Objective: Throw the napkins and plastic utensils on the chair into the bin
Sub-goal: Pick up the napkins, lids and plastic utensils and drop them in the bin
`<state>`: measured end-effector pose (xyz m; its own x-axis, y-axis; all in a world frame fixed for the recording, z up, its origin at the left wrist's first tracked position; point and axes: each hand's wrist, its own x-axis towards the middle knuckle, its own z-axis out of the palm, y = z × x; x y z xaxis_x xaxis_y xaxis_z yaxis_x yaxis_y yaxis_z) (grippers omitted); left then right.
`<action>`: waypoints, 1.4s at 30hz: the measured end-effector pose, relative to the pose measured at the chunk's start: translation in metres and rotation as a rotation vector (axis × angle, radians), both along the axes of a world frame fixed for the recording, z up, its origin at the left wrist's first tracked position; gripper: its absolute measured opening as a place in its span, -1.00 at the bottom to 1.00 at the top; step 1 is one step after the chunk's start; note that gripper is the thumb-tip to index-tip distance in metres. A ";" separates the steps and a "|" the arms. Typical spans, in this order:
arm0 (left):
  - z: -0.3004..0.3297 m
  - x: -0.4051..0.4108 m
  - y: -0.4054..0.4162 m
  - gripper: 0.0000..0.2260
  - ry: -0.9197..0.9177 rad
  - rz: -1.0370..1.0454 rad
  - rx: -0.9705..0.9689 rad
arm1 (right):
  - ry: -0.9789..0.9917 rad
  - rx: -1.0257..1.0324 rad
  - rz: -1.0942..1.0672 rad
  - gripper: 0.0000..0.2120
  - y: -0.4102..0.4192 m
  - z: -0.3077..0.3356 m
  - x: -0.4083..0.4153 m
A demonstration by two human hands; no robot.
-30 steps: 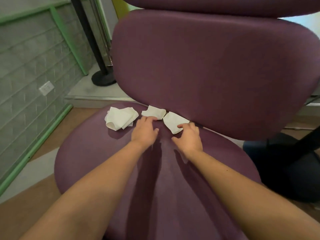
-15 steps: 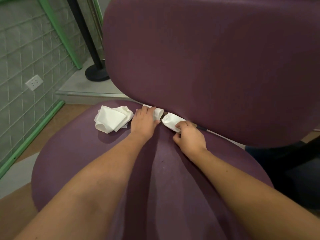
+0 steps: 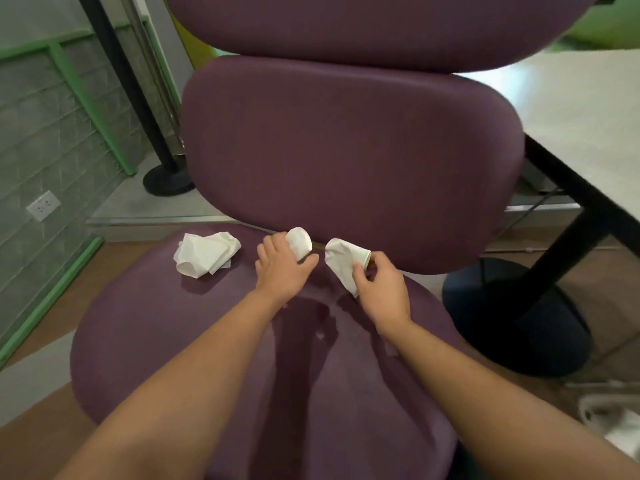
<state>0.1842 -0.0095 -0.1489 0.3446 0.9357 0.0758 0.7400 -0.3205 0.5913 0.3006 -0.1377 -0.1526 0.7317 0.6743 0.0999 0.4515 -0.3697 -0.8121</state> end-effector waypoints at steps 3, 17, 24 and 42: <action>0.012 0.011 -0.033 -0.39 -0.083 -0.083 -0.081 | 0.091 0.058 -0.060 -0.87 -0.044 0.015 0.004; 0.023 0.113 -0.243 -0.49 -0.204 -0.537 -0.339 | 0.293 0.215 -0.522 -0.71 -0.290 0.016 0.059; 0.007 0.163 -0.321 -0.58 -0.198 -0.708 -0.461 | 0.301 0.139 -0.744 -0.68 -0.375 -0.001 0.094; -0.039 0.223 -0.412 -0.59 -0.152 -0.760 -0.634 | 0.419 -0.018 -0.495 -0.74 -0.430 -0.021 0.129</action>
<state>0.4074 -0.4218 -0.1882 0.8959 0.3543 -0.2679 0.3723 -0.2700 0.8880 0.4298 -0.5672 -0.1740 0.9311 0.2460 -0.2692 -0.1293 -0.4677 -0.8744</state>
